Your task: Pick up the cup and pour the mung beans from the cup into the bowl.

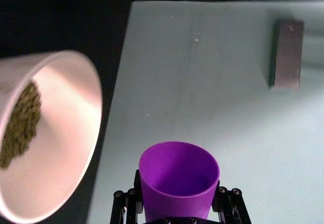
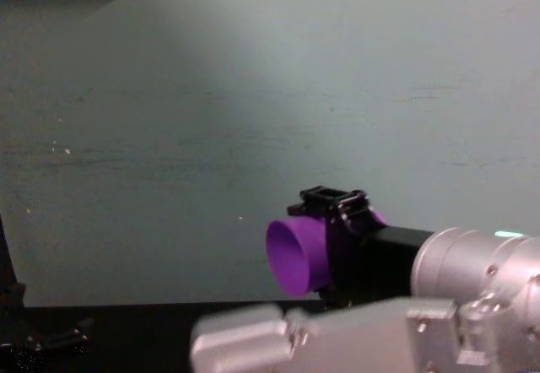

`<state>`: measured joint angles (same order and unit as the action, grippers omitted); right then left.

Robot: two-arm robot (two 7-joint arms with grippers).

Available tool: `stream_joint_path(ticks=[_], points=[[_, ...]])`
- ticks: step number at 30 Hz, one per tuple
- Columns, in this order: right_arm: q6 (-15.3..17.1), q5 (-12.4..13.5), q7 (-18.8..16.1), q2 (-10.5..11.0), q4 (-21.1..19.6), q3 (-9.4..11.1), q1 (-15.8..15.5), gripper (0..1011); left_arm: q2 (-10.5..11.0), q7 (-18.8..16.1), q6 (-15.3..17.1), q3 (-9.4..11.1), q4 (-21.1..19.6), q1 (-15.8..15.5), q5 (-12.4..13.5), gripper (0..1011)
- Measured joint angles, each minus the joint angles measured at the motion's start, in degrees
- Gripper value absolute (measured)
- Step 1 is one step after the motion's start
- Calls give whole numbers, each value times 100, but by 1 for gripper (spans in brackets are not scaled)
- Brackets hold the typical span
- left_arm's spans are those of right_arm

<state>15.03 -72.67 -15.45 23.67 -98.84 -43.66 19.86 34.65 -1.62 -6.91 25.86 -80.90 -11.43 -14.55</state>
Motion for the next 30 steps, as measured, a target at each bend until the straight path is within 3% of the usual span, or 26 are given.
stream_joint_path(ticks=[3, 5, 8, 9, 11, 14, 18, 21, 30], points=[[-82, 445, 140, -72, -38, 263, -161, 731, 0, 0, 0, 0, 0, 0, 0, 1000], [-228, 1032, 288, -169, -66, 592, -345, 731, 0, 0, 0, 0, 0, 0, 0, 1000], [-375, 1522, 396, -244, -73, 858, -478, 731, 0, 0, 0, 0, 0, 0, 0, 1000], [-503, 1891, 448, -303, -73, 1045, -565, 731, 0, 0, 0, 0, 0, 0, 0, 1000], [-618, 2232, 471, -360, -59, 1217, -645, 731, 0, 0, 0, 0, 0, 0, 0, 1000], [-890, 3017, 480, -495, 15, 1600, -808, 731, 0, 0, 0, 0, 0, 0, 0, 1000], [-1066, 3607, 462, -603, 76, 1875, -927, 731, 0, 0, 0, 0, 0, 0, 0, 1000], [-1258, 4287, 391, -705, 154, 2165, -1071, 731, 0, 0, 0, 0, 0, 0, 0, 1000], [-1555, 5473, 252, -857, 371, 2648, -1311, 731, 0, 0, 0, 0, 0, 0, 0, 1000]])
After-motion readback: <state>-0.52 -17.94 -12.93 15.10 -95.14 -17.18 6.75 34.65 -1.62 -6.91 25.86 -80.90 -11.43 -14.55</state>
